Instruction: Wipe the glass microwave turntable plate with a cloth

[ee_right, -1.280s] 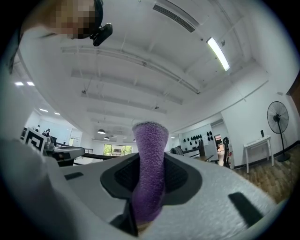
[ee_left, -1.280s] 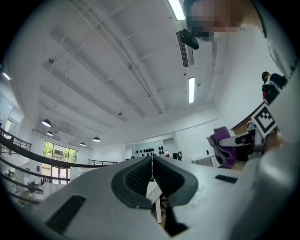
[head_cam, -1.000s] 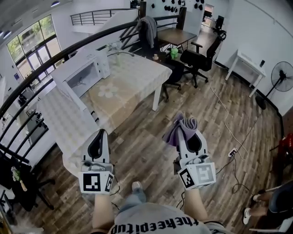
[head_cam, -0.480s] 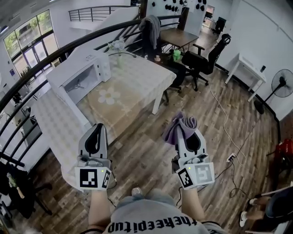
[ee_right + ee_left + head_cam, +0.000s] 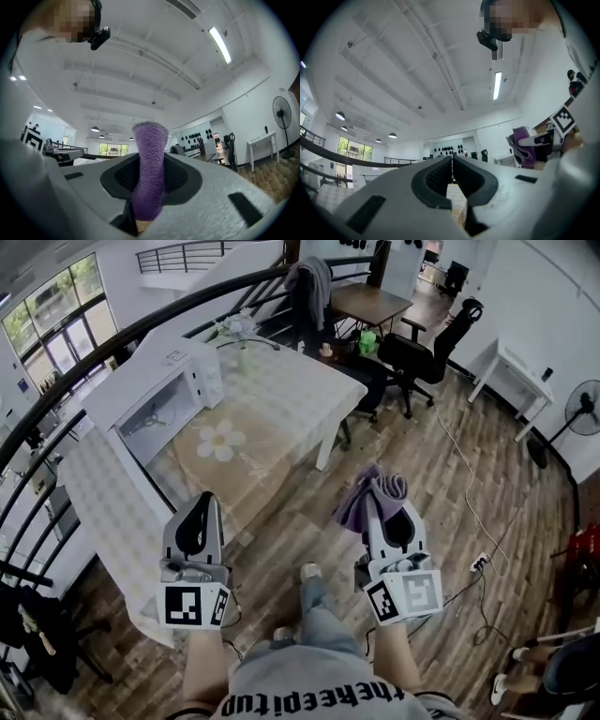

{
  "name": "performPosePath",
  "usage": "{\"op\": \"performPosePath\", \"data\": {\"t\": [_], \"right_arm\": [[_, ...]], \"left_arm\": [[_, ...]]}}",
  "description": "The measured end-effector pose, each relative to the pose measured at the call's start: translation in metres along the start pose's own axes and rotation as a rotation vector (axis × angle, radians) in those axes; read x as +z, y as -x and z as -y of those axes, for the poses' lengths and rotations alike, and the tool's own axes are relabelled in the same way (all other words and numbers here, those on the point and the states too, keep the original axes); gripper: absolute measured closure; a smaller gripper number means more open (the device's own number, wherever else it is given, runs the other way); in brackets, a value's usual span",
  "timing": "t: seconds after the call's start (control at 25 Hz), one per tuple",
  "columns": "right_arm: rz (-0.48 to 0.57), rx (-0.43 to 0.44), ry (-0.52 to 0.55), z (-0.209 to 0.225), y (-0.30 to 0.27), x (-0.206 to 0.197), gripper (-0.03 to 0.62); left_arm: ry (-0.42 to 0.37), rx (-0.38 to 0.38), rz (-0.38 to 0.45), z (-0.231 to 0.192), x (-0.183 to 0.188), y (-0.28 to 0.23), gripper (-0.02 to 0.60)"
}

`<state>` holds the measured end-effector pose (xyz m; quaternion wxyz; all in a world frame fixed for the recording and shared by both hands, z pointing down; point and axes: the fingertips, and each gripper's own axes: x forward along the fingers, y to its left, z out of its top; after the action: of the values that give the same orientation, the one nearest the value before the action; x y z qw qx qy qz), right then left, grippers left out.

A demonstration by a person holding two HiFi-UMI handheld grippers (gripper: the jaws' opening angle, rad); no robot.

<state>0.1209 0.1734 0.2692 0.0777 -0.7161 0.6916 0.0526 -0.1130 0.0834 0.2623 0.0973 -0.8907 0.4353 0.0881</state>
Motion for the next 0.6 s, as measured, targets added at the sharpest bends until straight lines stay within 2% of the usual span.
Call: {"op": "performPosePath", "data": {"t": [0.6], "right_arm": [[0.037,0.166,-0.019,0.055,-0.188,0.006,0.485]], "left_arm": [[-0.055,0.131,0.009,-0.04,-0.012,-0.151,0.571]]}}
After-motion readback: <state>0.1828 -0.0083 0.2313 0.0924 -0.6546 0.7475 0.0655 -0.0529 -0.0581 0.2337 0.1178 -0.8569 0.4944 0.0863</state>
